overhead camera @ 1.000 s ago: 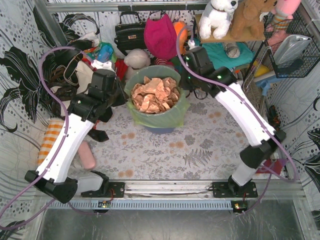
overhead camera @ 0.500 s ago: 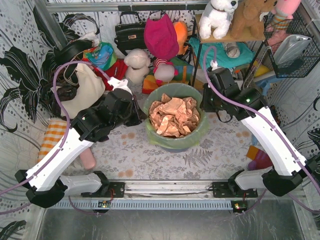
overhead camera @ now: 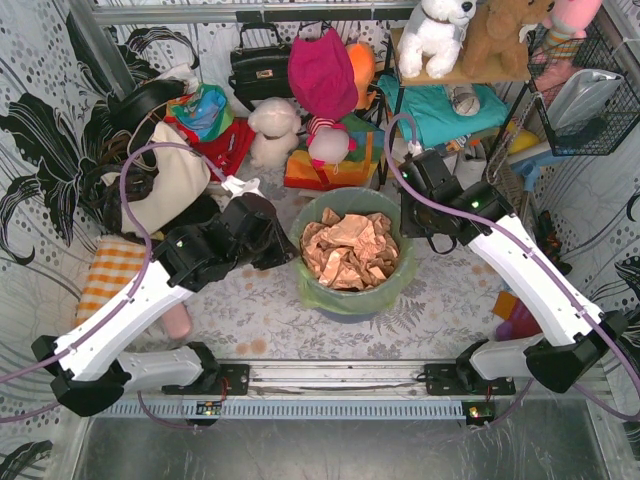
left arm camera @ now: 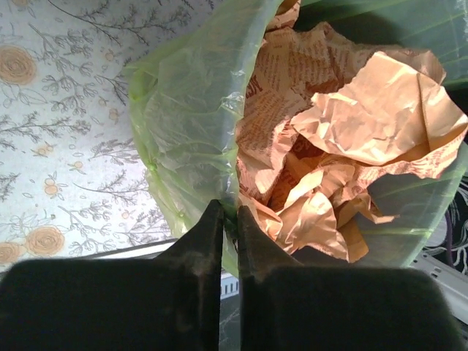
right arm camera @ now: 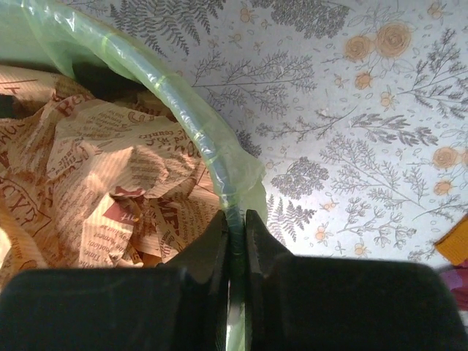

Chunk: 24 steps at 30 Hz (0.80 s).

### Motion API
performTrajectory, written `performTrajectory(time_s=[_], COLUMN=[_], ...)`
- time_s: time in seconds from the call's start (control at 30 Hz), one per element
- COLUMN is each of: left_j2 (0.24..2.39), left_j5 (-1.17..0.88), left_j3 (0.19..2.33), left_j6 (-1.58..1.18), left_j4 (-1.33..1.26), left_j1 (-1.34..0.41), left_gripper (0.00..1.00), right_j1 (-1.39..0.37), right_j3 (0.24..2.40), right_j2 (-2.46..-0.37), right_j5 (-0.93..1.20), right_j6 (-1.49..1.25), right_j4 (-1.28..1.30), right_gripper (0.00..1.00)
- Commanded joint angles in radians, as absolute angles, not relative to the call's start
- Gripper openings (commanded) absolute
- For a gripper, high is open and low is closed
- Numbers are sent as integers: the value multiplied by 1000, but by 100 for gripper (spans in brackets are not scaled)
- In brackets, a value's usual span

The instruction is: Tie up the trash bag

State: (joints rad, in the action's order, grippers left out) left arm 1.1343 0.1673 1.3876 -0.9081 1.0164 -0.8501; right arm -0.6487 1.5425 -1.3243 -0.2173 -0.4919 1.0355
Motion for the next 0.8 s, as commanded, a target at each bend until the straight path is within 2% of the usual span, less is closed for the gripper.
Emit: performTrajectory(time_s=[0.0, 0.13, 0.2, 0.27, 0.53, 0.77], left_j2=[1081, 1061, 1047, 1028, 920, 787], left_j5=[25, 70, 111, 175, 532, 578], left_j3=[1368, 1383, 1395, 1410, 1353, 1018], left_j6=[-934, -922, -912, -907, -1033, -1229], left_j4=[903, 902, 899, 903, 1013, 907], left_j1=[-888, -888, -888, -888, -886, -884], left_gripper=[25, 49, 59, 65, 68, 67], right_j1=[-653, -652, -650, -649, -643, -643], right_j3=[1527, 1547, 1563, 1597, 1738, 1697], right_j2=[-1328, -1340, -1347, -1354, -1341, -1243], right_j5=[-292, -330, -338, -333, -377, -454], right_j6=[-495, -474, -466, -457, -444, -503], right_j4=[881, 884, 890, 905, 1006, 1049], right_gripper=[8, 35, 45, 51, 64, 66])
